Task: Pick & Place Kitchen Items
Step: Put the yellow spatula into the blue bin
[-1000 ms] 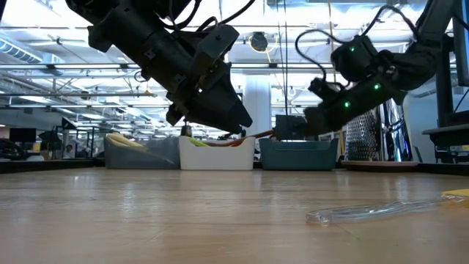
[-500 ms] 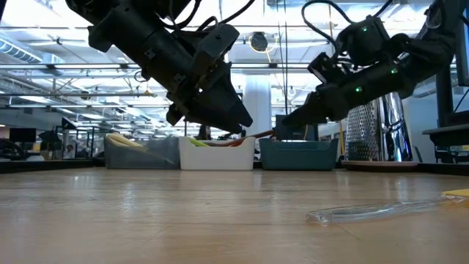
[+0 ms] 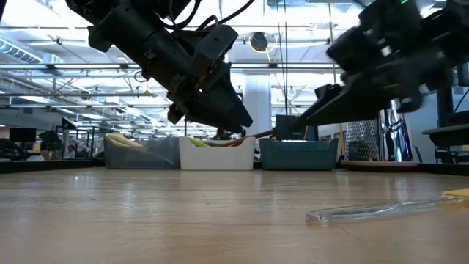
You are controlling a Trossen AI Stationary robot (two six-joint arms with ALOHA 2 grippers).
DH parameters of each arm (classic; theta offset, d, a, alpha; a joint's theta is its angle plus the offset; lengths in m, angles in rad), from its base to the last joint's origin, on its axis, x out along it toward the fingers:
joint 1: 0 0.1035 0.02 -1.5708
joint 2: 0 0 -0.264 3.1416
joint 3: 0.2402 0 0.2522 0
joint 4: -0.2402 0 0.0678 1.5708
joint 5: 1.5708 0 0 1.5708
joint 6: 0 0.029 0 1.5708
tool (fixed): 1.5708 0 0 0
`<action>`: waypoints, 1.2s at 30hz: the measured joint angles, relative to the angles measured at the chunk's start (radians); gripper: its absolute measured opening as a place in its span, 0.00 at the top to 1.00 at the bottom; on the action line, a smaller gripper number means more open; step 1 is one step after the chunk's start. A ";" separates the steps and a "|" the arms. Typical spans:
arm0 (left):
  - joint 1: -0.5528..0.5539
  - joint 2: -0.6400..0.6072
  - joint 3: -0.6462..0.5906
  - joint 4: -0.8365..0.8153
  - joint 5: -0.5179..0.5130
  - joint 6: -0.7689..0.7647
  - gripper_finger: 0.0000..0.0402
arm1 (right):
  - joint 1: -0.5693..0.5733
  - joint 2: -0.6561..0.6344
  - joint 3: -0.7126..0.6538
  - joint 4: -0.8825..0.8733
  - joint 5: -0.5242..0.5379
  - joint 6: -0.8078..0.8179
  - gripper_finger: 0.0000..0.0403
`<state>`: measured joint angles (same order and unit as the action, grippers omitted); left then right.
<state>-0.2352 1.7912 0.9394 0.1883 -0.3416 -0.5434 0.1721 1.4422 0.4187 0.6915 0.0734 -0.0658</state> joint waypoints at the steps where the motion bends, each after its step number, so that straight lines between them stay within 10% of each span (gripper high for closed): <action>1: 0.000 0.000 0.000 0.000 0.000 0.000 0.66 | 0.028 0.000 0.000 0.000 0.000 0.017 0.58; 19: 0.078 0.000 0.000 0.191 0.027 0.104 0.66 | 0.438 0.034 0.000 0.003 0.006 0.366 0.59; 28: 0.143 0.000 0.000 0.235 0.087 0.115 0.66 | 0.594 0.182 0.000 0.170 0.347 0.354 0.55; 36: 0.164 0.000 0.000 0.235 0.089 0.120 0.66 | 0.596 0.254 0.000 0.172 0.248 0.447 0.51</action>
<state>-0.0709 1.7912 0.9394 0.4235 -0.2531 -0.4235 0.7677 1.6966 0.4187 0.8639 0.3219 0.3813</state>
